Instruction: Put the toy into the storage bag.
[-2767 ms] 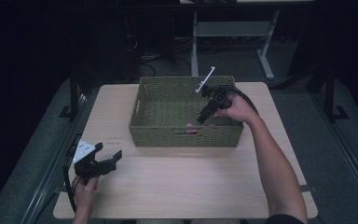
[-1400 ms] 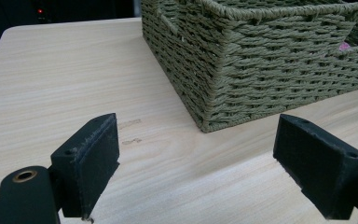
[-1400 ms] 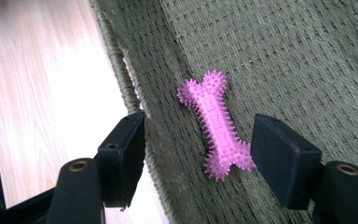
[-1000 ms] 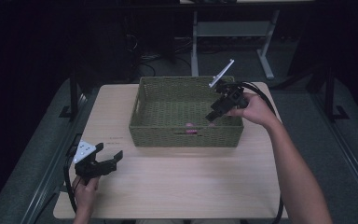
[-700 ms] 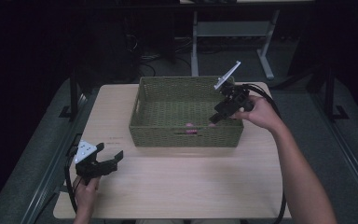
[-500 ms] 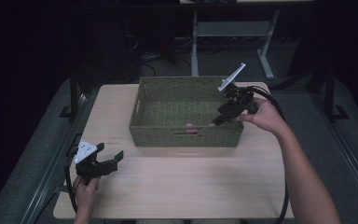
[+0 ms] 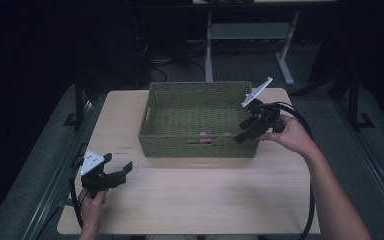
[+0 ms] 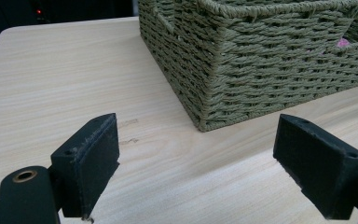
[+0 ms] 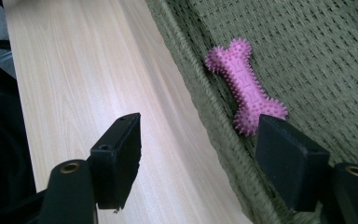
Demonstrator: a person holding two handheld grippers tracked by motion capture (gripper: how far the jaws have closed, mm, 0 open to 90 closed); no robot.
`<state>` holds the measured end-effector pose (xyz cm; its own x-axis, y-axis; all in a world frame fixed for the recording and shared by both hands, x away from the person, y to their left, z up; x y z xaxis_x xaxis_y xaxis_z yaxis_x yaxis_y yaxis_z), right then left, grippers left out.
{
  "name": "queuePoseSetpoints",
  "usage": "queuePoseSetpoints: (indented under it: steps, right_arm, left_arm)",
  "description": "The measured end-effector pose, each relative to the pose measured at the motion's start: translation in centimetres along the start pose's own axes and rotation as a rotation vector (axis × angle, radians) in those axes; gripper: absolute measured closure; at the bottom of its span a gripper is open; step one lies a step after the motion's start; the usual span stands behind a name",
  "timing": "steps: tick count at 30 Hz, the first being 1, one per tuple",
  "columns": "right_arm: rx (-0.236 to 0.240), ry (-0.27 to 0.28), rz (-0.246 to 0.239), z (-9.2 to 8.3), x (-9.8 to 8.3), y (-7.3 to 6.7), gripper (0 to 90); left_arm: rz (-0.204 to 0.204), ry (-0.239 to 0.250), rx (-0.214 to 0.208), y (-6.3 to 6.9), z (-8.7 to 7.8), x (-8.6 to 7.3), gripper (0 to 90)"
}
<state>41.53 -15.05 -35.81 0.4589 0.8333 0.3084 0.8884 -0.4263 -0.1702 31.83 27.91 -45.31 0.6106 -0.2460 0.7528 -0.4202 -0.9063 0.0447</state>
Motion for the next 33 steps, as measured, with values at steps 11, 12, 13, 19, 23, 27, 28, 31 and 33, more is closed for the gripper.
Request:
queuePoseSetpoints:
  steps: [11, 12, 13, 19, 23, 27, 28, 31, 33]
  right_arm:
    - [-0.001, 0.022, -0.010, 0.3, -1.3, -1.3, 29.5]
    - [0.000, 0.017, -0.010, 0.3, -1.4, -1.4, 29.4]
    - [-0.003, 0.020, -0.012, 0.3, -1.5, -1.5, 29.4]
    - [-0.004, 0.032, -0.016, 0.6, -2.5, -2.2, 29.0]
    - [-0.010, 0.035, -0.015, 1.1, -3.3, -2.8, 28.9]
    - [-0.015, 0.037, -0.014, 1.8, -4.1, -3.3, 28.3]
    - [-0.011, 0.036, -0.008, 2.0, -4.3, -3.4, 28.3]
    - [-0.006, 0.033, -0.004, 2.6, -4.8, -3.6, 28.3]
    - [-0.003, 0.032, 0.000, 2.9, -5.1, -3.7, 28.2]
  left_arm:
    - [0.002, -0.002, 0.001, 0.0, 0.0, 0.0, 13.8]
    - [0.001, -0.002, 0.001, 0.0, 0.0, 0.0, 13.9]
    - [0.001, 0.000, 0.001, 0.0, 0.0, 0.0, 13.9]
    - [0.001, -0.001, 0.000, 0.0, 0.0, 0.0, 13.9]
    - [0.003, -0.002, 0.001, 0.0, 0.0, 0.0, 13.9]
    - [0.002, -0.002, 0.001, 0.0, 0.0, 0.0, 13.8]
    - [0.003, -0.002, 0.001, 0.0, 0.0, 0.0, 13.9]
    - [0.003, -0.001, 0.002, 0.1, 0.0, 0.0, 13.9]
    - [0.002, -0.002, 0.002, 0.1, 0.0, 0.0, 13.9]
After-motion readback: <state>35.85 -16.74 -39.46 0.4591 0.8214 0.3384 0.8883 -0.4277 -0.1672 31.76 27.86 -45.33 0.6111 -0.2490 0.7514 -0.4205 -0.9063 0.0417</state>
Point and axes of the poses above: each handheld gripper's, and its own axes: z roughly forward along the jaws, x roughly out of its top, y roughly to its right, the point moved 5 cm from there along z, roughly forward along the jaws, and after that the axes turned 15 degrees about -y, right-handed, at the moved point
